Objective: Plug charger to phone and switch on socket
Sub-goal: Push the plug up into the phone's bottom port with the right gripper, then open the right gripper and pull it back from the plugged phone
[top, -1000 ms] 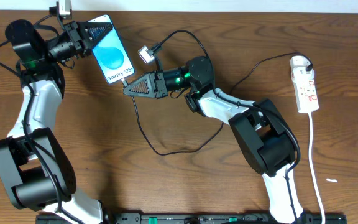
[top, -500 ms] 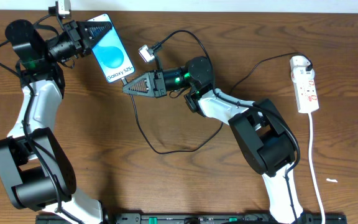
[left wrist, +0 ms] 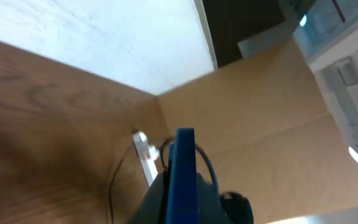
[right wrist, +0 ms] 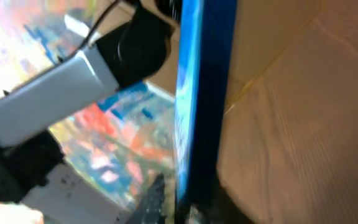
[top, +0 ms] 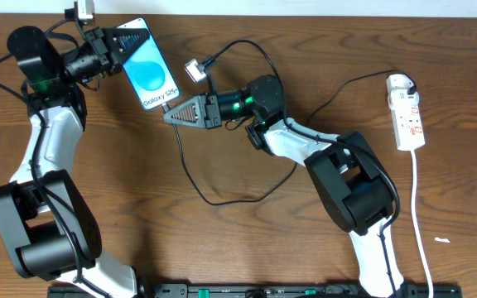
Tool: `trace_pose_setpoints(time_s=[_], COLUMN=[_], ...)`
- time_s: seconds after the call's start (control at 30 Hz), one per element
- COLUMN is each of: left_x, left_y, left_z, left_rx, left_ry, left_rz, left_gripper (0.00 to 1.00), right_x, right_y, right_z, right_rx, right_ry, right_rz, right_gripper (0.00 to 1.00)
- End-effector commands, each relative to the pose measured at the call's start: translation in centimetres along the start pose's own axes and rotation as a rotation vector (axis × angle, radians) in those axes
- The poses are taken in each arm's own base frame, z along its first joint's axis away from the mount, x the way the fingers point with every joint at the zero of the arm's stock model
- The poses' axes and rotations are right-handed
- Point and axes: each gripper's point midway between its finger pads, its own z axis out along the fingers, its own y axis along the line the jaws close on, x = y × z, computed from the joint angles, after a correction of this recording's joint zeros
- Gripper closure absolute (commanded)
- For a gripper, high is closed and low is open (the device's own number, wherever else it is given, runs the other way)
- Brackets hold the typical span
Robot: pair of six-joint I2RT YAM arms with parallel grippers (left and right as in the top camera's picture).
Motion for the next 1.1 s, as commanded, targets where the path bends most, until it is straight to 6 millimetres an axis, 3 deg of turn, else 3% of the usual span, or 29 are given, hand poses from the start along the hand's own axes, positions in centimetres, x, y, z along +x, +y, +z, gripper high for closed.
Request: trace_pose_setpoints(time_s=[0.0,0.5,0.53,0.57,0.67,0.9,1.07], left_x=[1.0,-0.2,-0.3,-0.6,-1.0,-1.4,-1.4], left_y=[-2.0,-1.4,-1.4,-1.3,-1.0,-0.3,-0.3], left_z=[0.4,-1.3,-1.4,-2.0,-3.0,-5.0,-5.6], left_rx=[0.037,0.015,0.013,0.007,-0.002,-0.019,-0.018], left_ry=[0.060,0.015,0.011,0.000,-0.015,-0.034,-0.032], left_rz=[0.046,0.060,0.060,0.061,0.055,0.014,0.011], left_gripper=[0.93,0.93,0.93,0.92,0.92,0.92,0.93], right_x=[-1.6,-1.3,-1.2,-1.2,-1.3,-1.4,-1.0], right_y=[0.6,0.7,0.7,0.7,0.6,0.0,-2.8], right_z=[0.0,-0.1,-0.1,-0.2,-0.5,-1.3,-2.0], right_rx=[0.005,-0.001,-0.001,-0.001,0.002,0.021,0.100], right_ry=[-0.065,-0.045,-0.043,-0.037,-0.034,-0.027,-0.017], right_rz=[-0.055,-0.062,-0.068,-0.079,-0.084,-0.104,-0.010], right_gripper=[0.67,0.36,0.32,0.13,0.01,0.01,0.01])
